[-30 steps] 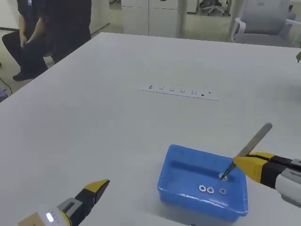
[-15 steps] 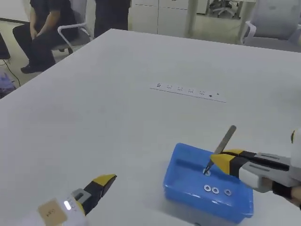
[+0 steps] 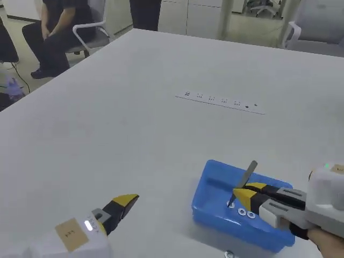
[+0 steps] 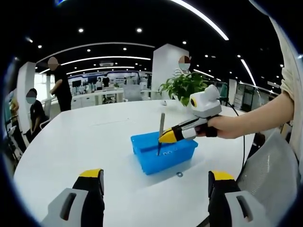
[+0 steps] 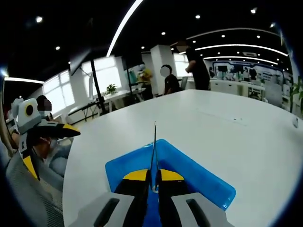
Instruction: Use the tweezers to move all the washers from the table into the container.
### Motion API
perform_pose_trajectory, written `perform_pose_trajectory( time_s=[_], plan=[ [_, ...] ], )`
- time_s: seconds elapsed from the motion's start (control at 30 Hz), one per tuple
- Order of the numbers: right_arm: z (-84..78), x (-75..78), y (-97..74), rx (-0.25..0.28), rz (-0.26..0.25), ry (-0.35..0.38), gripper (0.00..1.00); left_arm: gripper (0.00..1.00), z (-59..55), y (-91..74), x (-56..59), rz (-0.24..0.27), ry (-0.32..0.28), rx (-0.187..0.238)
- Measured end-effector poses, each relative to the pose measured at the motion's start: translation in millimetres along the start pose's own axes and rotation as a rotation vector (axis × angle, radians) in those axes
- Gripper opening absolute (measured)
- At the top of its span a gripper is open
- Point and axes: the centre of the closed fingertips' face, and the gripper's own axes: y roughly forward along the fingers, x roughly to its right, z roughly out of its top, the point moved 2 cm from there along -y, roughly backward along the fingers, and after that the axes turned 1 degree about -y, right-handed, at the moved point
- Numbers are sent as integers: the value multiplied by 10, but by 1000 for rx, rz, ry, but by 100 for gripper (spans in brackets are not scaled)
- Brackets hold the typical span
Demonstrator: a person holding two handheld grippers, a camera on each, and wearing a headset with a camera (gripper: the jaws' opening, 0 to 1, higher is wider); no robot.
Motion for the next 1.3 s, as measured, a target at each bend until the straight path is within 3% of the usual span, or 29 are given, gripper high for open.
perform_pose_trajectory(
  time_s=[0.2, 0.33, 0.4, 0.43, 0.53, 0.6, 0.7, 0.8, 0.93, 1.13, 1.3],
  plan=[
    [-2, 4, 3, 9, -2, 7, 4, 92, -18, 6, 9, -6, 5, -12],
    [113, -51, -68, 49, -2, 4, 3, 92, -27, 5, 5, -4, 10, -17],
    [179, -92, -113, 68, 1, 3, 3, 95, 50, -3, 15, -5, 13, 27],
    [234, -130, -152, 85, 4, 2, 3, 95, 97, -10, 30, -14, 9, 57],
    [345, -239, -254, 133, 23, -1, 3, 95, 83, -8, 20, -12, -2, 50],
    [384, -341, -338, 151, 32, -4, 3, 94, 31, 3, 13, -9, -1, 18],
    [380, -462, -436, 164, 52, 5, 3, 94, 58, 2, 33, -19, 5, 33],
    [281, -595, -523, 167, 85, 40, 3, 94, 90, -7, 40, -26, -2, 56],
    [35, -680, -548, 121, 98, 73, 3, 94, 40, 7, 41, -24, 3, 24],
    [-285, -651, -480, 63, 78, 102, 3, 93, 12, 16, 54, -29, 20, 7],
    [-393, -617, -432, 43, 71, 108, 3, 93, -10, 21, 59, -29, 26, -5]
  ],
)
